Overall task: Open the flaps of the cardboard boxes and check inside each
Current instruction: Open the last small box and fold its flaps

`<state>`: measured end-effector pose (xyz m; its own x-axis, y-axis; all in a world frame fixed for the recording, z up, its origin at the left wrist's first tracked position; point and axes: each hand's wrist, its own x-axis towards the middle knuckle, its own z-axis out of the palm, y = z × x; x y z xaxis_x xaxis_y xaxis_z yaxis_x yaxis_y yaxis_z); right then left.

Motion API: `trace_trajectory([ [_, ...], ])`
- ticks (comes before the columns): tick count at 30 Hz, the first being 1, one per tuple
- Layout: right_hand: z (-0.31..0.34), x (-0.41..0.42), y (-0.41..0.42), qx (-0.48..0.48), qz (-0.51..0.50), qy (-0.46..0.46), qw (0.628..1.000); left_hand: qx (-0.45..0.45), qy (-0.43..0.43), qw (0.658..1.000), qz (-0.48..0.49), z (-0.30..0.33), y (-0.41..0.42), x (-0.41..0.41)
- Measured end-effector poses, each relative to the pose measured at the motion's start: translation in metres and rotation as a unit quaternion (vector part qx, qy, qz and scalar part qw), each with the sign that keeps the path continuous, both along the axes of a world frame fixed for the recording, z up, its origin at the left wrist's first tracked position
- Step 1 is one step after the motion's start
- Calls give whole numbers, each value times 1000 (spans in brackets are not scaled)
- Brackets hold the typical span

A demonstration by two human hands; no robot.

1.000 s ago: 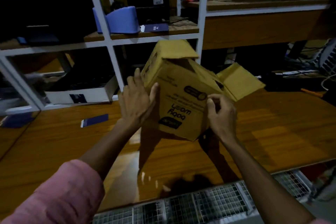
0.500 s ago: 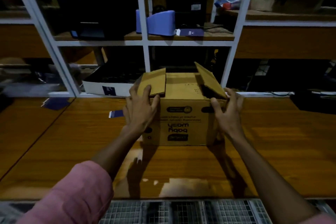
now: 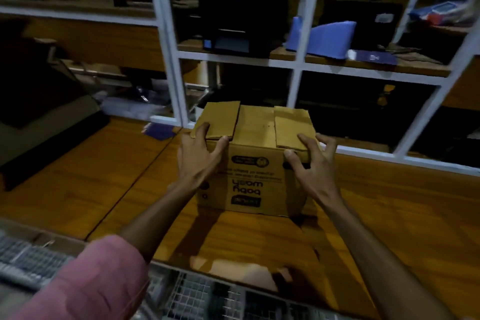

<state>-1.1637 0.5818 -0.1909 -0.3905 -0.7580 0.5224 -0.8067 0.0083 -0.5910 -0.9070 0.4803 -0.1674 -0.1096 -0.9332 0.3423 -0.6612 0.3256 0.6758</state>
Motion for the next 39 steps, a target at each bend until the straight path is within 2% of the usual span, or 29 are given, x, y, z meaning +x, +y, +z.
trace_trajectory([
  [10, 5, 207, -119, -8, 69, -25, 997, -31, -14, 991, 128, 25, -82, 213],
  [16, 10, 276, -169, -13, 87, 64, 994, 2, 8, 988, 152, 10, -124, 292],
  [20, 7, 302, -197, -2, 76, 79, 994, 1, -2, 989, 145, 6, -149, 315],
  [23, 7, 316, -212, -10, 73, 82, 994, -25, -50, 987, 153, 18, -174, 326],
  [26, 7, 326, -221, -13, 64, 77, 995, -43, -180, 970, 160, 31, -197, 330],
  [28, 7, 330, -223, -11, 64, 77, 995, -40, -236, 963, 125, 36, -210, 330],
  [33, 12, 346, -220, 10, 37, 65, 997, -26, -268, 962, -50, 42, -234, 344],
  [39, 15, 390, -207, 12, -22, 36, 999, -33, -284, 954, -91, 42, -245, 366],
])
